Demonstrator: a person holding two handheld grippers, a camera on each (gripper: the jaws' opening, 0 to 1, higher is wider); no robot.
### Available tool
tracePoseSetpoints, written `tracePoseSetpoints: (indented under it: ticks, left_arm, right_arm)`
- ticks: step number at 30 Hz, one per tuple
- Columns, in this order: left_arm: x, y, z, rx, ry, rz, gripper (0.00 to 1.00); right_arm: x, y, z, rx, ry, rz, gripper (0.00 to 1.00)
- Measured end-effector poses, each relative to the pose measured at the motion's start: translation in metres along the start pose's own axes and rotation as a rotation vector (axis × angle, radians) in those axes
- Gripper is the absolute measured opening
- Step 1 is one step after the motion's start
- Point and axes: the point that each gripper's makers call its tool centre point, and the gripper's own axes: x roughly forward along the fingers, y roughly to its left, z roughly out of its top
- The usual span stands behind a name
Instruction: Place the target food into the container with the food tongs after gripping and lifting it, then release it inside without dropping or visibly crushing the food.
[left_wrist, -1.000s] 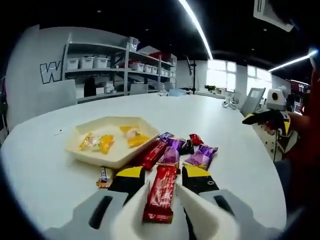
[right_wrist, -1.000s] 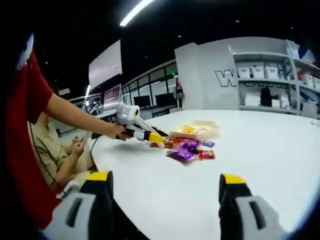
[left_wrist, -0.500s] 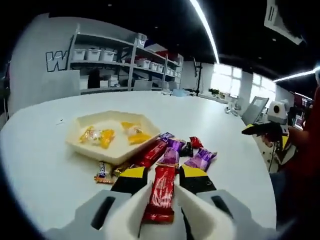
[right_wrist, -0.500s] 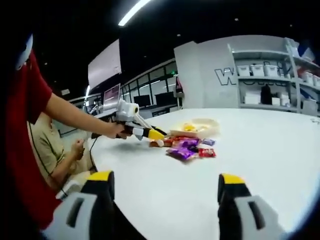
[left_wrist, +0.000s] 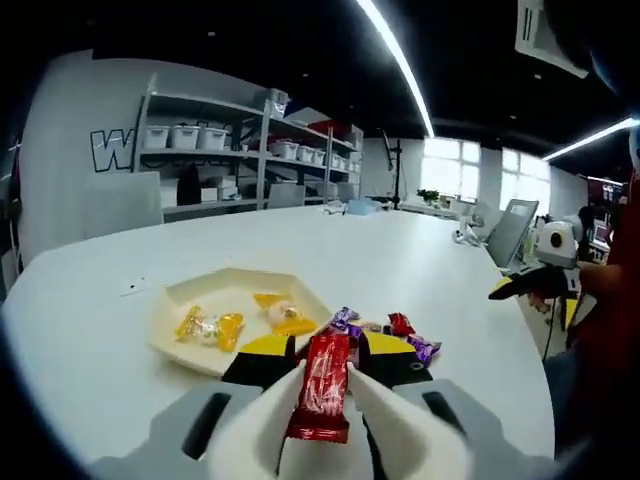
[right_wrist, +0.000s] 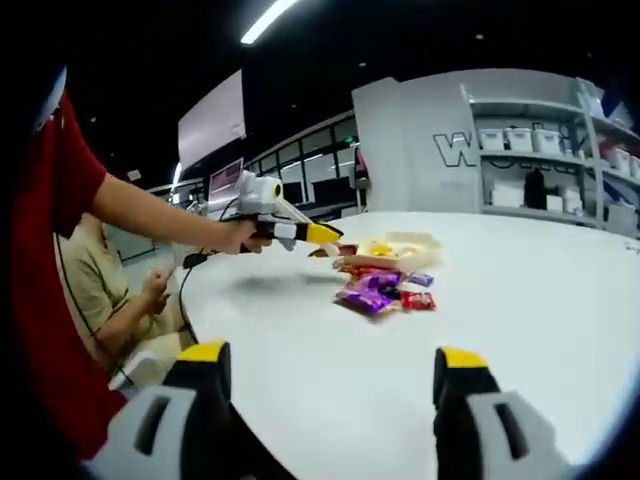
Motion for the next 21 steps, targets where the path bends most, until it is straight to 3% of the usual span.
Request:
tracePoseSetpoints:
  ticks: [9, 14, 17, 21]
  left_arm:
    - [0.013, 0.019, 0.018, 0.024, -0.013, 0.021, 0.24]
    - [0.023, 0.032, 0.019, 0.052, -0.003, 0.054, 0.24]
    - [0.027, 0.046, 0.025, 0.194, -0.021, 0.121, 0.27]
    - [0.029, 0.039, 0.03, 0.157, -0.042, 0.098, 0.27]
  right_arm:
    - [-0.002, -0.003, 0.001, 0.012, -0.007, -0.008, 0.81]
    - [-0.001, -0.003, -0.001, 0.006, 0.004, -0.007, 0.81]
    - [-0.001, -0.003, -0.001, 0.002, 0.006, -0.007, 0.81]
    - [0.0, -0.004, 0.0, 0.002, 0.003, -0.006, 0.81]
